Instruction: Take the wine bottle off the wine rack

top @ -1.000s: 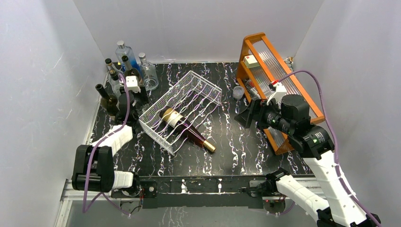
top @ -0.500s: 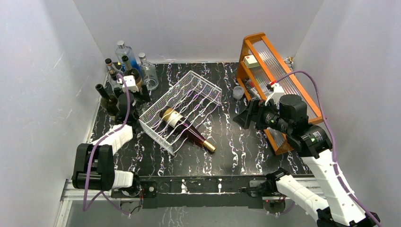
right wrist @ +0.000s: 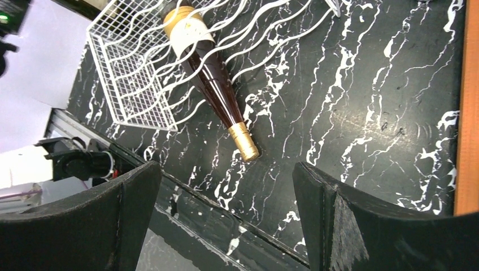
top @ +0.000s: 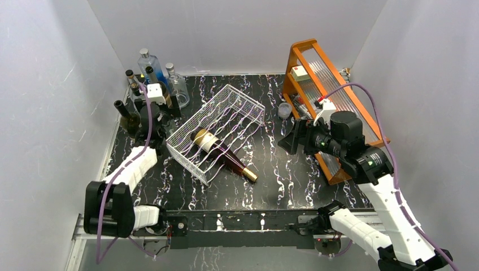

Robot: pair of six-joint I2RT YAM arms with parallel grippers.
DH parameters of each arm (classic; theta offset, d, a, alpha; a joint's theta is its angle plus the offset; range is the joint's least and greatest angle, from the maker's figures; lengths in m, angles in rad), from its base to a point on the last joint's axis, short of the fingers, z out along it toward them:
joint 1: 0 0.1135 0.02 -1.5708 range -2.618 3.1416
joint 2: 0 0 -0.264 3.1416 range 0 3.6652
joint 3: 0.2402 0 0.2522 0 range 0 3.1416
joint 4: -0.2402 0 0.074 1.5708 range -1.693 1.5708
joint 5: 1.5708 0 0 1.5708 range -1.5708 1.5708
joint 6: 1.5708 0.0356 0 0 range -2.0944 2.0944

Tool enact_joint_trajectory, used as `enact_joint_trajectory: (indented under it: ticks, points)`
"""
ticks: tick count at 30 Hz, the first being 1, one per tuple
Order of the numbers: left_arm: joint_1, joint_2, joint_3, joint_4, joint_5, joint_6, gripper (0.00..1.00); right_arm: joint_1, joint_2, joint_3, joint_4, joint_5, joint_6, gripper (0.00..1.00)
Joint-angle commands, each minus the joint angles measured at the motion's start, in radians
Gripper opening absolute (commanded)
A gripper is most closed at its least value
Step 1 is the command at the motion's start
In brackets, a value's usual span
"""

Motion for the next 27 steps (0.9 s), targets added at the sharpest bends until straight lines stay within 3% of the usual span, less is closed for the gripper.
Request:
enact_joint_trajectory:
  ticks: [1, 6, 11, 18, 27]
  points:
    - [-0.006, -0.157, 0.063, -0.162, -0.082, -0.05, 0.98, 0.004, 0.044, 0.089, -0.011, 0.033, -0.094, 0.98]
    - [-0.006, -0.315, 0.149, -0.352, 0.044, -0.1, 0.98, 0.004, 0.061, 0.109, 0.026, 0.043, -0.152, 0.98]
    - [-0.006, -0.402, 0.308, -0.489, 0.3, -0.18, 0.98, 0.003, 0.1, 0.216, 0.05, 0.107, -0.209, 0.98]
    - [-0.006, -0.452, 0.552, -0.562, 0.509, -0.186, 0.98, 0.003, 0.189, 0.52, 0.006, 0.387, -0.308, 0.98]
    - [-0.069, -0.466, 0.724, -0.718, 0.417, -0.059, 0.98, 0.003, 0.459, 0.877, -0.075, 0.738, -0.37, 0.98]
